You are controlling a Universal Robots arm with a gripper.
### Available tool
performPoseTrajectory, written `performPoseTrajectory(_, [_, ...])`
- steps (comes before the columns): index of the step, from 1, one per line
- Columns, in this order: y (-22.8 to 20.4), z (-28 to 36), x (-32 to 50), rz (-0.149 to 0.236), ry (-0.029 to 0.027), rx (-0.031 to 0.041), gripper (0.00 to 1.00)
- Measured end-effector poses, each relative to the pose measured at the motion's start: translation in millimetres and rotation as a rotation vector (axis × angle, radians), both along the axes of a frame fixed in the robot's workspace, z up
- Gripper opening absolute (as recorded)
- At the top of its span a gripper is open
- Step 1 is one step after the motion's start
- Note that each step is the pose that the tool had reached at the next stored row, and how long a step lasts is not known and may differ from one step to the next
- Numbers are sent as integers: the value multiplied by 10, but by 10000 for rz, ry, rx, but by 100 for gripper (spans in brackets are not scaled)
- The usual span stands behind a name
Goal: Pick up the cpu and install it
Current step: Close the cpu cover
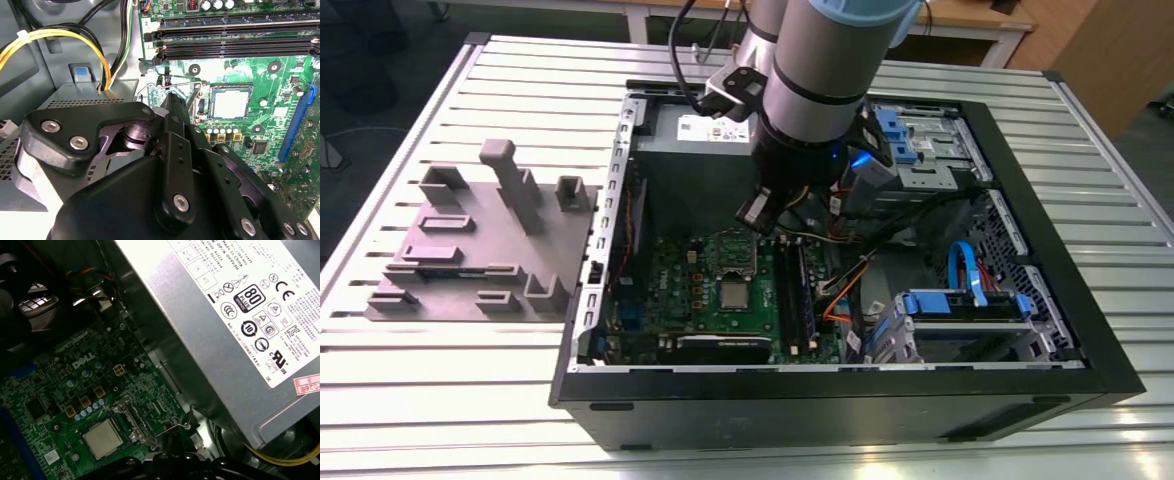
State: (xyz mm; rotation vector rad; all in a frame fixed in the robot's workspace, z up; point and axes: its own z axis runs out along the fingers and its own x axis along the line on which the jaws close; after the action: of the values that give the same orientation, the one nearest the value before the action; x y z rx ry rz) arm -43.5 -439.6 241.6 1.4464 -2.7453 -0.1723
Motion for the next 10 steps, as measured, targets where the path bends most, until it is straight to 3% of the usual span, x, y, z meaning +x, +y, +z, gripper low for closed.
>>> performPoseTrajectory(10, [-23, 0, 0, 0, 0, 0, 10])
